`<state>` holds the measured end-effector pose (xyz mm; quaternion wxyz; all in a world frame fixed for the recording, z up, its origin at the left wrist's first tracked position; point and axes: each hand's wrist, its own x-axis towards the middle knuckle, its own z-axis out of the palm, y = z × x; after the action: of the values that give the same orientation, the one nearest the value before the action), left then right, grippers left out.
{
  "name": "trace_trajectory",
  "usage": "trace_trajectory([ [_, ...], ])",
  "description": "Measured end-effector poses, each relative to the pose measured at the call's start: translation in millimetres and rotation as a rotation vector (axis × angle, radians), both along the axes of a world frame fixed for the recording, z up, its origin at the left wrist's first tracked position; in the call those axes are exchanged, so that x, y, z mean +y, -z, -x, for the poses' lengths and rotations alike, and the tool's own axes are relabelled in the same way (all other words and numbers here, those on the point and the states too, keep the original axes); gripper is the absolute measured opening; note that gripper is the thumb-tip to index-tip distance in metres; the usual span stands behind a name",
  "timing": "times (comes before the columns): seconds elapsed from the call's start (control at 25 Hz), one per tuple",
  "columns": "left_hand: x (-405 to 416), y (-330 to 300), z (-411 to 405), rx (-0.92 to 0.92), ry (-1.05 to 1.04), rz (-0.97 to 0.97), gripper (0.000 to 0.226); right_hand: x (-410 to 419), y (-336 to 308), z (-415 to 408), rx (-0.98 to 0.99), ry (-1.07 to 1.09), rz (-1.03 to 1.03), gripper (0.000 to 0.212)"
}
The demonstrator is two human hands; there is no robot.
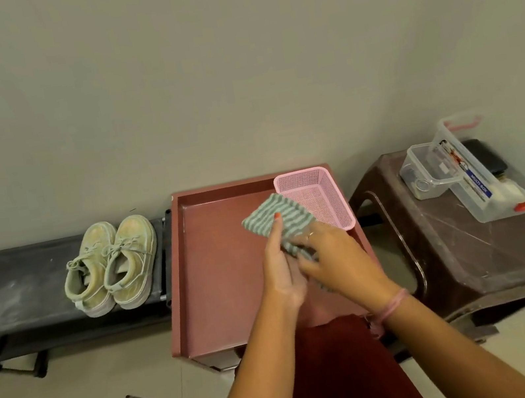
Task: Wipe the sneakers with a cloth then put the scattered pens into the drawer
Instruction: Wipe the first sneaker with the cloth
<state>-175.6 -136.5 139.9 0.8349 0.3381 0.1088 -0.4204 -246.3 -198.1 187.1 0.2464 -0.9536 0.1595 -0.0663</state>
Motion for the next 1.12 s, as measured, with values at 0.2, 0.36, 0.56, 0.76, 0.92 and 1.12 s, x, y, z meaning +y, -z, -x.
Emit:
trace_trajectory([
  [0.2, 45.0, 1.1, 6.3, 0.011, 0.059, 0.008, 0.049, -2.1, -1.7, 21.9, -0.504, 0.358, -1.128, 0.022],
  [0.36, 71.6, -11.0, 11.2, -0.094, 0.136, 0.006, 0.045, 14.7, 29.5, 11.2, -0.452, 0.346, -1.903, 0.058],
  [0.56, 92.5, -15.0, 4.2, -0.459, 0.115, -0.409, 0.042, 70.4, 46.9, -3.3, -0.423, 0.29, -2.149, 0.051],
  [0.76, 139.1, 8.9, -45.1, -0.98, 0.172, -1.002, 0.051, 88.0, 63.6, -26.8, -0.415, 0.406, -2.15, 0.055],
  [0.92, 217.1, 53.3, -126.9, -1.061, 0.141, -1.352, 0.039, 81.8, 75.6, -42.0, -0.432, 0.413, -2.148, 0.03],
  [1.12, 267.3, 91.3, -194.8, -1.178, 0.566, -1.546, 0.05, 77.7, 97.3, -52.1, -0.395, 0.468, -2.12, 0.045],
])
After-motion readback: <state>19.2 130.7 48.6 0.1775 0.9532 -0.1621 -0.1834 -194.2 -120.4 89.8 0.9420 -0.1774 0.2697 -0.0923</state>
